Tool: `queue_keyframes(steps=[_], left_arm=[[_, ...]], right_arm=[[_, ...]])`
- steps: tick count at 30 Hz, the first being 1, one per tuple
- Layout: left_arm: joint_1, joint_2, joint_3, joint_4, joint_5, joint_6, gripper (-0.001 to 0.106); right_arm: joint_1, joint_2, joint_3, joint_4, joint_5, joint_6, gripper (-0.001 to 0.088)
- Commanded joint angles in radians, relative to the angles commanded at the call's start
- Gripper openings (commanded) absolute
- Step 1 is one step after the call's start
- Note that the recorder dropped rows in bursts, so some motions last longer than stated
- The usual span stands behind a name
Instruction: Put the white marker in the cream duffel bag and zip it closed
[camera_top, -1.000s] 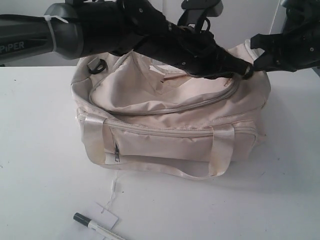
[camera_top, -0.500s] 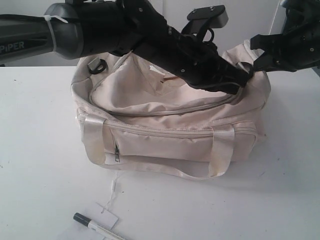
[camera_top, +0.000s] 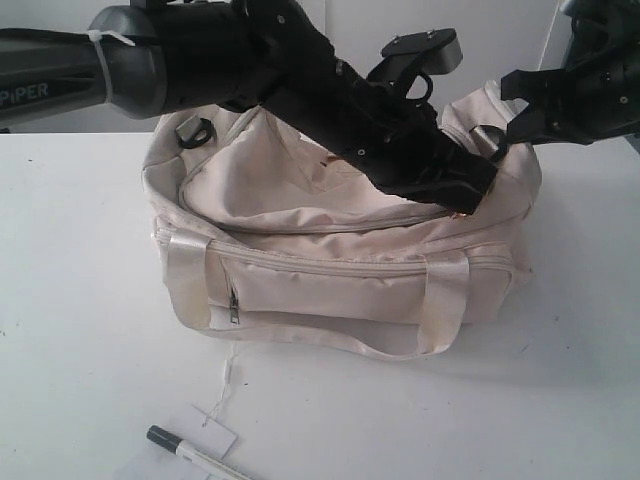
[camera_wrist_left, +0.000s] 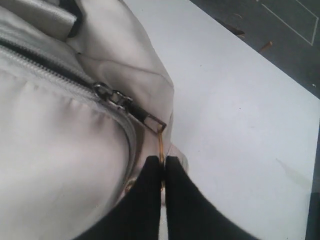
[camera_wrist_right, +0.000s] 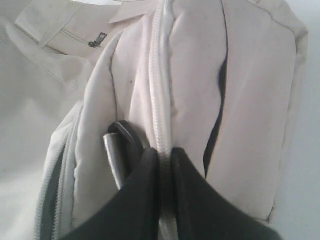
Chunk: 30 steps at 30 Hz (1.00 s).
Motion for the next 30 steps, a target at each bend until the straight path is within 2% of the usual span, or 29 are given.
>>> queue_keyframes(steps=[13,18,25,28,30], left_arm=[[0.0,0.0,0.0,0.025,0.084,0.002,0.0],[0.0,0.0,0.0,0.064,0.144,0.096,0.0],[0.0,0.0,0.0,0.071,0.141,0.228,0.0],[0.0,0.0,0.0,0.071,0.141,0.233,0.0],[0.0,0.0,0.0,0.071,0.136,0.233,0.0]], right_arm=[[0.0,0.0,0.0,0.0,0.0,0.0,0.0],[0.0,0.0,0.0,0.0,0.0,0.0,0.0],[0.0,0.0,0.0,0.0,0.024,0.002,0.0004],[0.0,0.0,-0.002,0.0,0.024,0.002,0.0075],[0.0,0.0,-0.008,0.0,0.027,0.002,0.0173]])
